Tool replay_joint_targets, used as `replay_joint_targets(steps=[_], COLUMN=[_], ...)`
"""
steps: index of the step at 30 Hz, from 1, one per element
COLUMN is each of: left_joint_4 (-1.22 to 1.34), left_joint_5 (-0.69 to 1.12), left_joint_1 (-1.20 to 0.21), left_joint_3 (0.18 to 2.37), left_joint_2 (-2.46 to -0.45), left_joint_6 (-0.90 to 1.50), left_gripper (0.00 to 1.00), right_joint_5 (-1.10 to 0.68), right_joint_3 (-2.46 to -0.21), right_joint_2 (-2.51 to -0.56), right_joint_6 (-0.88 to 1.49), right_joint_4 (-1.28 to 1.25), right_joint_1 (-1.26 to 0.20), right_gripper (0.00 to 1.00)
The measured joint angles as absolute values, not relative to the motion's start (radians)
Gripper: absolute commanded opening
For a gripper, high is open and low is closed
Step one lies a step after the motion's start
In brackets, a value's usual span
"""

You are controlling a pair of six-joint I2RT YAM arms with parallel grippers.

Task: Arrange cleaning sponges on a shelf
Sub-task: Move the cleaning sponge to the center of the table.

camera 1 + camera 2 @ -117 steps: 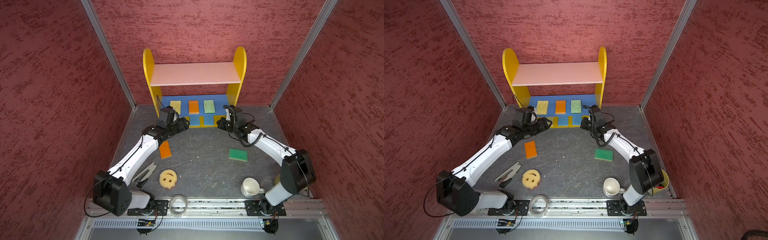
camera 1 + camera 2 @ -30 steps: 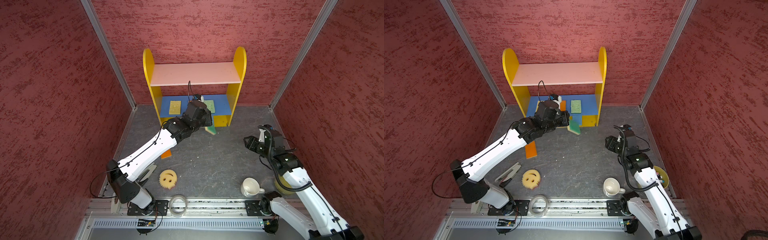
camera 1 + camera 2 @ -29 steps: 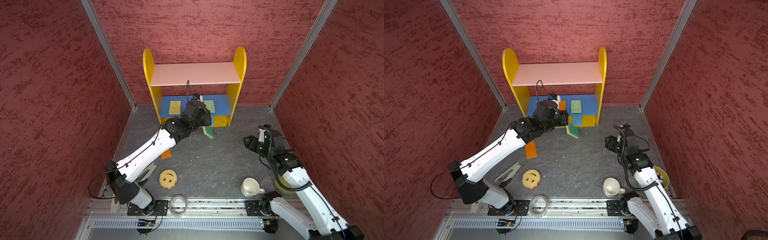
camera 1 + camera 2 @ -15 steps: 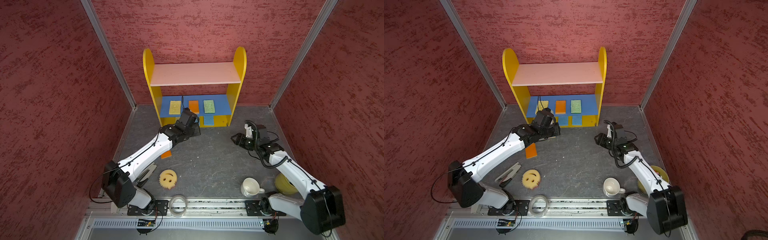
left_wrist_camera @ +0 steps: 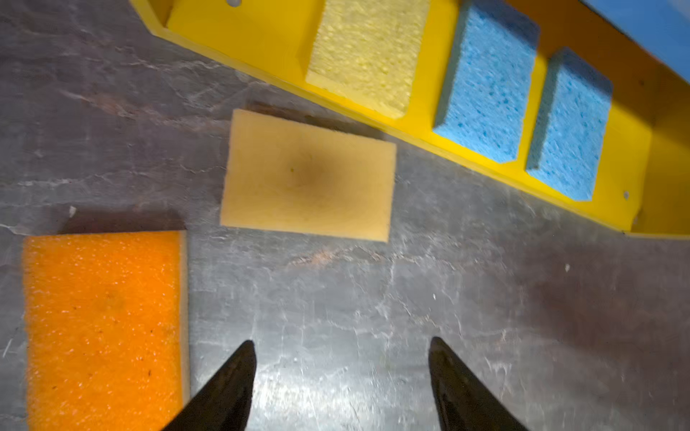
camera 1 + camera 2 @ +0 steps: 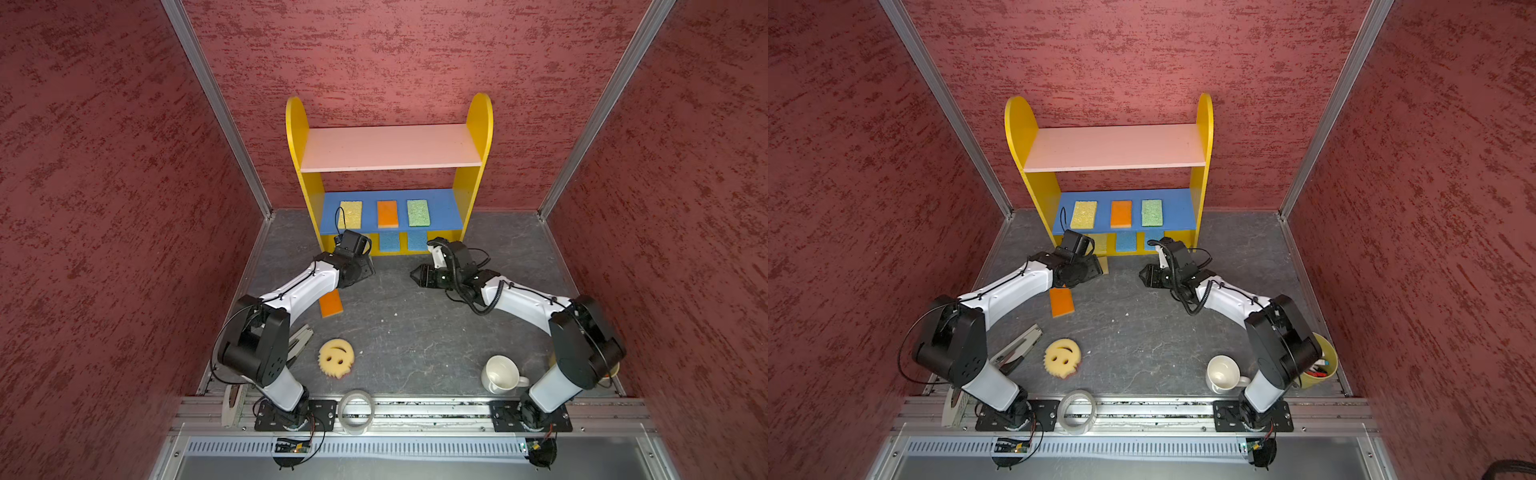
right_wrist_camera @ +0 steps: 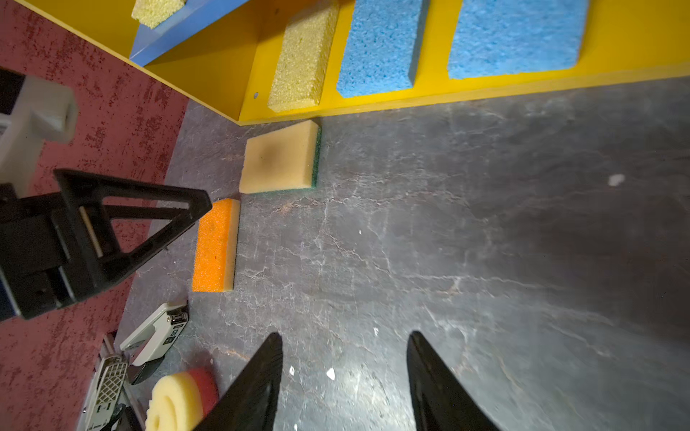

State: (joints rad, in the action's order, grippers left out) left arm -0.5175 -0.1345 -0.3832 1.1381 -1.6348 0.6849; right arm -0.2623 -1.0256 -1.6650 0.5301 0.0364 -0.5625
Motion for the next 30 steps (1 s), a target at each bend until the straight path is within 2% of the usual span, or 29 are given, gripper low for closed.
replay_joint_targets(steps=[1, 5, 7, 10, 12, 16, 20, 30], left_joint_4=[-0.509, -0.497, -0.498, -0.496, -0.495, -0.490, -0.467, -0.430], left_joint_5=[-0.150, -0.229, -0.276, -0.335, -0.360, -0.397, -0.407, -0.401], left_joint_1=[-0.374, -0.354, -0.354, -0.353, -0.348, -0.330, -0.321, -0.348], left_joint_3=[1.138, 1.177, 1.222, 1.288, 1.321, 1.371, 1.380, 1.296], left_joint_2=[-1.647, -1.722, -1.773, -1.847, -1.887, -1.961, -1.975, -1.940], left_joint_6=[0.679, 0.650, 0.637, 0.611, 0.601, 0.590, 0.593, 0.609], left_gripper=[0.45, 0.37, 0.38, 0.48, 0.49, 0.43, 0.29, 0.26], right_joint_5=[-0.257, -0.247, -0.242, -0.237, -0.234, -0.231, -0.231, -0.229], right_joint_3=[-1.030, -1.032, -1.031, -1.029, -1.024, -1.010, -1.005, -1.005], right_joint_2=[-1.681, -1.721, -1.727, -1.728, -1.727, -1.726, -1.720, -1.701], right_joint_6=[0.530, 0.534, 0.539, 0.544, 0.546, 0.550, 0.555, 0.569], right_joint_4=[0.024, -0.007, -0.018, -0.032, -0.041, -0.046, -0.049, -0.057], right_joint_1=[-0.571, -0.582, -0.582, -0.582, -0.582, -0.582, -0.582, -0.582], right_gripper=[0.55, 0.54, 0.54, 0.54, 0.54, 0.54, 0.54, 0.54])
